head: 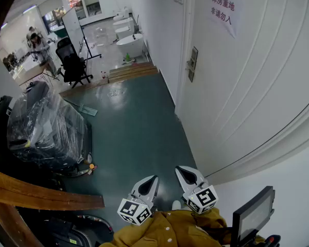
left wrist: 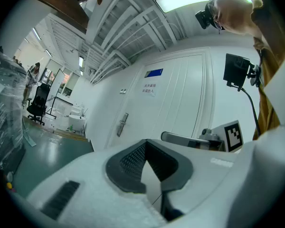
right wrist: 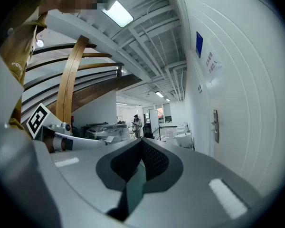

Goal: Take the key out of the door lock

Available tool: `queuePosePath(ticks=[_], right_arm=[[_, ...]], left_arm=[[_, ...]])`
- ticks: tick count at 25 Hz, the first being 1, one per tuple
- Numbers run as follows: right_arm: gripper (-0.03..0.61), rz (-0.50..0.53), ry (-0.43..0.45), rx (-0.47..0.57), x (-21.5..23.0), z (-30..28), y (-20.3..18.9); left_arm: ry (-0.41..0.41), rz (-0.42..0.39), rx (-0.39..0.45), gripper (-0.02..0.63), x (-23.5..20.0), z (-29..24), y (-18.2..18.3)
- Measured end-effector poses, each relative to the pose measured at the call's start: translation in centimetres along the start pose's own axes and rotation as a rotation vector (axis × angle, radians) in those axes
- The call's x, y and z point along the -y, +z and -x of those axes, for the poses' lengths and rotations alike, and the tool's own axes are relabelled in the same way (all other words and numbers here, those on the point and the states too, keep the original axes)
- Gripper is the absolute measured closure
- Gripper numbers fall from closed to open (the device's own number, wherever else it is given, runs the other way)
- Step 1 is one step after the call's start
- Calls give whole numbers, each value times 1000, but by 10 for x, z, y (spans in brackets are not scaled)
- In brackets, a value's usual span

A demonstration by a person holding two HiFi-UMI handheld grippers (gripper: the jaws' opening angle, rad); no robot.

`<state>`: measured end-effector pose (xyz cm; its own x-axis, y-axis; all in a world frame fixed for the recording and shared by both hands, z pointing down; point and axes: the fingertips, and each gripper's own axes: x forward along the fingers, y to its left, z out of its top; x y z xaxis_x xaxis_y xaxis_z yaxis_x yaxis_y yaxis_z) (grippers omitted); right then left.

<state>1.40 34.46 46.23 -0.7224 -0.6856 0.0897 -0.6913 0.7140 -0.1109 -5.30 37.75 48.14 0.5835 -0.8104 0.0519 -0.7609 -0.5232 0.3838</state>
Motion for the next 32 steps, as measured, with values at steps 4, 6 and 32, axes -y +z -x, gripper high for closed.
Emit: queuePosePath(ticks=[4, 6, 32], right_arm=[[575, -2, -10, 7, 1, 4, 0], [576, -3, -15, 10, 0, 6, 2], [574, -75, 49, -16, -51, -48, -21]], left_arm=[[-15, -2, -4, 615, 6, 0, -1], [-17, -6, -4, 615, 6, 1, 0], [5, 67, -20, 615, -59, 44, 2]])
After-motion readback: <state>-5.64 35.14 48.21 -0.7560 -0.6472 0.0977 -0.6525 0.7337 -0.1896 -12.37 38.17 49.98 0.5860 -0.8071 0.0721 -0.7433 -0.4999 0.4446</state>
